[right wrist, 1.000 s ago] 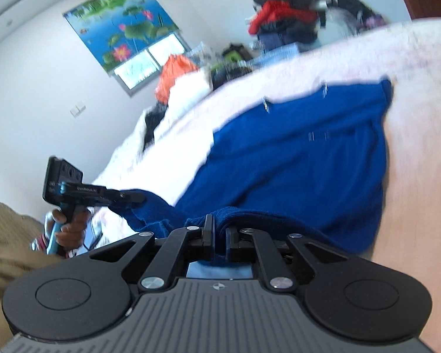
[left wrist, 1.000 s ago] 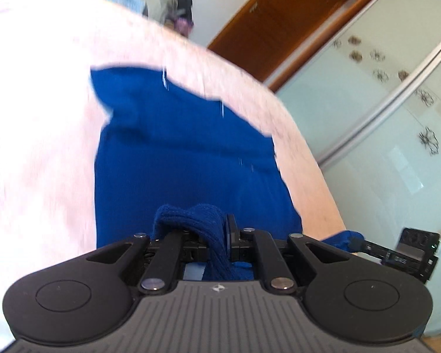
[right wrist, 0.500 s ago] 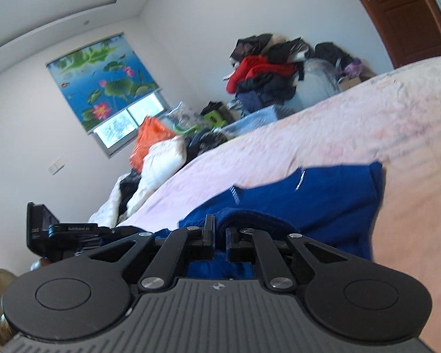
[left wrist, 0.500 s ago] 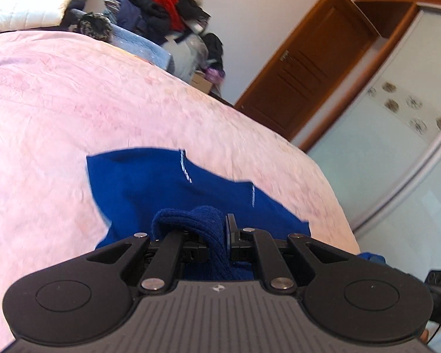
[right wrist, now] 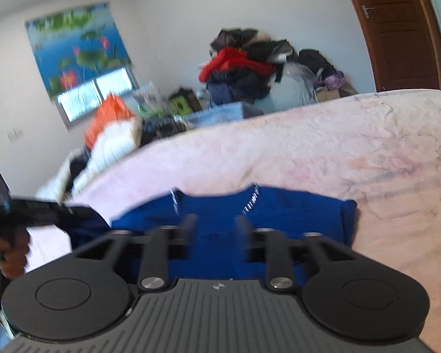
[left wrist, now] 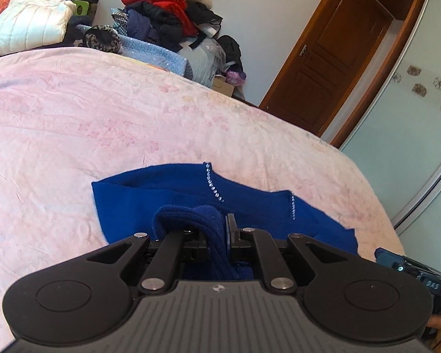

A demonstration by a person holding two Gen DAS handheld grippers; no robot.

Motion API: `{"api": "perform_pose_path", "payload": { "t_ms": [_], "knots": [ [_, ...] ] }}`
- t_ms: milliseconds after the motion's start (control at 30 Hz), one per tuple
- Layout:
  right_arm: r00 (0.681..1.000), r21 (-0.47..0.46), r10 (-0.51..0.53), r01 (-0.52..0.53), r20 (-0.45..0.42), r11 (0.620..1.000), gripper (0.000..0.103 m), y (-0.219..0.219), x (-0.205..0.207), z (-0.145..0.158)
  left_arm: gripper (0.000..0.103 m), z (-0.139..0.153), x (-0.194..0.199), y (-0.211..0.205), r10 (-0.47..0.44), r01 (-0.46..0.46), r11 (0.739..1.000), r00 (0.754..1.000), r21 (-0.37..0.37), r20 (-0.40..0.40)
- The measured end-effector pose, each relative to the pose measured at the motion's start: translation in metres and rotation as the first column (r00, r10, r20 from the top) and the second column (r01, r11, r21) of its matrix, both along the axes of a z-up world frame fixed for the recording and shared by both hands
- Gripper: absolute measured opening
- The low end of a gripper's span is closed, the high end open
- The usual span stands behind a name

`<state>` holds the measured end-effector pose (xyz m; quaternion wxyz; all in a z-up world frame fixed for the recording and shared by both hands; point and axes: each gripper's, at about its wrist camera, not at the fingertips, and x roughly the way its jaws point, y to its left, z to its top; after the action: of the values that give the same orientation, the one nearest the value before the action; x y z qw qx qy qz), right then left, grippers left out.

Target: Fold small clothes

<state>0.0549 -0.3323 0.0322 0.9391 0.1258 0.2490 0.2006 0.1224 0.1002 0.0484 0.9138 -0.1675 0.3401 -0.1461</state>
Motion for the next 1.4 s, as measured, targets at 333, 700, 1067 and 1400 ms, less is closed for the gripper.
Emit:
{"api": "perform_pose_path", "payload": {
  "t_ms": [333, 700, 1067, 1400],
  "knots": [
    [0.984, -0.106, 0.067, -0.085, -0.166, 0.991, 0.065, 0.035, 0.075, -0.041, 0.009, -0.020, 0.011, -0.004, 0.067, -0.059, 0.994, 0.994, 0.096, -0.081],
    [0.990, -0.233, 0.078, -0.103, -0.115, 0.967, 0.012, 0.062, 0.067, -0.040, 0.009, -0.026, 0.015, -0.027, 0.093, -0.071, 0.956, 0.994, 0.284, -0.063],
    [0.999, -0.172, -0.004, 0.011, 0.041, 0.985, 0.011, 0.044, 0.041, -0.004, 0.009, 0.006, 0.009, -0.026, 0.091, -0.095, 0.965, 0.996, 0.244, 0.026],
    [0.989, -0.225, -0.081, 0.107, 0.121, 0.969, 0.011, 0.038, 0.072, 0.017, 0.009, 0.015, 0.075, -0.044, 0.080, -0.092, 0.965, 0.995, 0.245, 0.057]
  ]
}}
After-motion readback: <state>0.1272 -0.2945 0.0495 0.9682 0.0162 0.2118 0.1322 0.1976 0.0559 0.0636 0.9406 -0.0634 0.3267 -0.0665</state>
